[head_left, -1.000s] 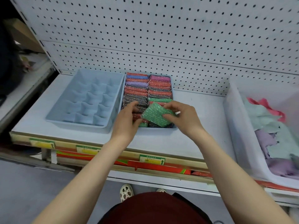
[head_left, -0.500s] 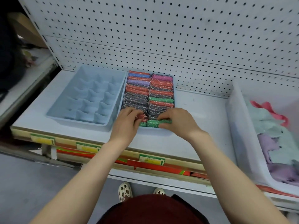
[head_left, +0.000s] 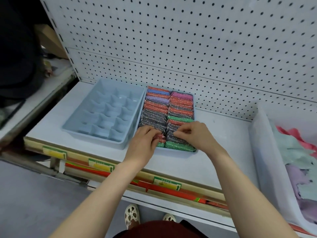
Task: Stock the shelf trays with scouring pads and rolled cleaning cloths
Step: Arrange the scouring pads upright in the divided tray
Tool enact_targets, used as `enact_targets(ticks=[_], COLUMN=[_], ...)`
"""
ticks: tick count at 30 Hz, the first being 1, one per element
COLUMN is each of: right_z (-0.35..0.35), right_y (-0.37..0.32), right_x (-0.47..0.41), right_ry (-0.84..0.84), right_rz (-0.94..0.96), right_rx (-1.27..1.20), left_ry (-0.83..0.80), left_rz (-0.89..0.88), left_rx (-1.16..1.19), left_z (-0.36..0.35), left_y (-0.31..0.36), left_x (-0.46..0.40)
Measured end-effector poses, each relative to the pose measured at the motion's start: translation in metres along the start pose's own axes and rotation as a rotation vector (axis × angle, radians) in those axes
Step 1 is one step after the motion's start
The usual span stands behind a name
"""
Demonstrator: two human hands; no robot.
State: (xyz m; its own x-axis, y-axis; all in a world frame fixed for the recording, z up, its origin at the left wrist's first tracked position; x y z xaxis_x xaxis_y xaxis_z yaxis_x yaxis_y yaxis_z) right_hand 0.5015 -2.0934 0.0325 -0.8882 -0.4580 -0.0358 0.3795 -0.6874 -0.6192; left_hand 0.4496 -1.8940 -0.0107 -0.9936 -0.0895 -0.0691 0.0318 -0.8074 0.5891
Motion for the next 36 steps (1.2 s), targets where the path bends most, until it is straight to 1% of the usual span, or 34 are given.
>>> enact_targets(ticks=[2, 3, 5, 9, 11, 13, 15, 16, 18, 20, 21, 22, 24, 25, 27, 29, 31, 32, 35, 36], right_z=[-0.001, -0.003, -0.006, -0.007, -0.004, -0.002, 0.004, 0.009, 0.024, 0.041, 0.048, 0.055, 0.066, 0.071, 0.077, 0.081, 0.083, 0.084, 0.086, 0.087], right_y=[0.011, 0.015, 0.022, 0.029, 0.031, 0.034, 0.031, 0.029, 0.023, 0.019, 0.017, 0.016, 0.014, 0.012, 0.008, 0.005, 0.002, 0.0, -0.004, -0.007], right_x=[-0.006, -0.009, -0.015, -0.029, -0.033, -0.032, -0.029, -0.027, -0.024, -0.021, -0.019, -0.017, -0.015, -0.013, -0.011, -0.01, -0.01, -0.011, -0.014, -0.015], right_ry=[0.208, 0.261, 0.249, 0.172, 0.138, 0.157, 0.191, 0.208, 0.23, 0.265, 0.285, 0.31, 0.357, 0.375, 0.391, 0.403, 0.414, 0.417, 0.423, 0.426], right_rz=[-0.055, -0.099, -0.227, -0.464, -0.532, -0.565, -0.581, -0.579, -0.572, -0.549, -0.53, -0.511, -0.497, -0.497, -0.492, -0.492, -0.484, -0.477, -0.461, -0.455], right_rx=[0.15, 0.226, 0.26, 0.141, 0.064, -0.048, -0.114, -0.109, -0.053, -0.023, -0.036, -0.061, -0.155, -0.223, -0.348, -0.411, -0.455, -0.468, -0.46, -0.463], left_ry=[-0.01, -0.023, -0.055, -0.134, -0.161, -0.163, -0.122, -0.081, 0.057, 0.193, 0.19, 0.125, -0.101, -0.187, -0.257, -0.31, -0.384, -0.383, -0.259, -0.27], left_rz=[-0.002, -0.005, -0.013, -0.022, -0.036, -0.068, -0.097, -0.091, -0.05, -0.003, 0.032, 0.083, 0.185, 0.187, 0.127, 0.107, 0.125, 0.137, 0.25, 0.302], left_rx=[0.017, 0.02, 0.024, 0.014, -0.005, 0.019, 0.061, 0.076, 0.072, 0.017, -0.027, -0.063, -0.101, -0.108, -0.085, 0.009, 0.228, 0.344, 0.637, 0.737], left_z=[0.002, 0.003, 0.005, 0.011, 0.015, 0.022, 0.032, 0.039, 0.056, 0.071, 0.077, 0.079, 0.075, 0.073, 0.066, 0.063, 0.063, 0.065, 0.089, 0.103], left_y=[0.0, 0.0, -0.002, -0.005, -0.007, -0.008, -0.01, -0.014, -0.031, -0.054, -0.065, -0.072, -0.074, -0.069, -0.057, -0.045, -0.036, -0.031, -0.014, -0.008], left_x=[0.0, 0.0, -0.002, -0.01, -0.017, -0.022, -0.029, -0.034, -0.051, -0.074, -0.083, -0.09, -0.092, -0.088, -0.078, -0.068, -0.06, -0.058, -0.064, -0.068])
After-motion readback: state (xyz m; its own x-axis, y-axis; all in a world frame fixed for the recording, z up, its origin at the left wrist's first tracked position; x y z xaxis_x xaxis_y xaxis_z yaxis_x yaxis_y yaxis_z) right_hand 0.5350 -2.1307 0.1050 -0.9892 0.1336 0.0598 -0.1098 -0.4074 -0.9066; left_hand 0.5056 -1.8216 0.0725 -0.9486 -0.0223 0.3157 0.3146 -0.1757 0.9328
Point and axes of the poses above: each hand's wrist, its own x-axis away from the middle knuckle, its own z-axis out of the back of the hand, y = z × x, the point moved 1 cm from there along -x, towards the middle knuckle, and after that the axes turned 14 degrees about z, right-handed, at the moved point
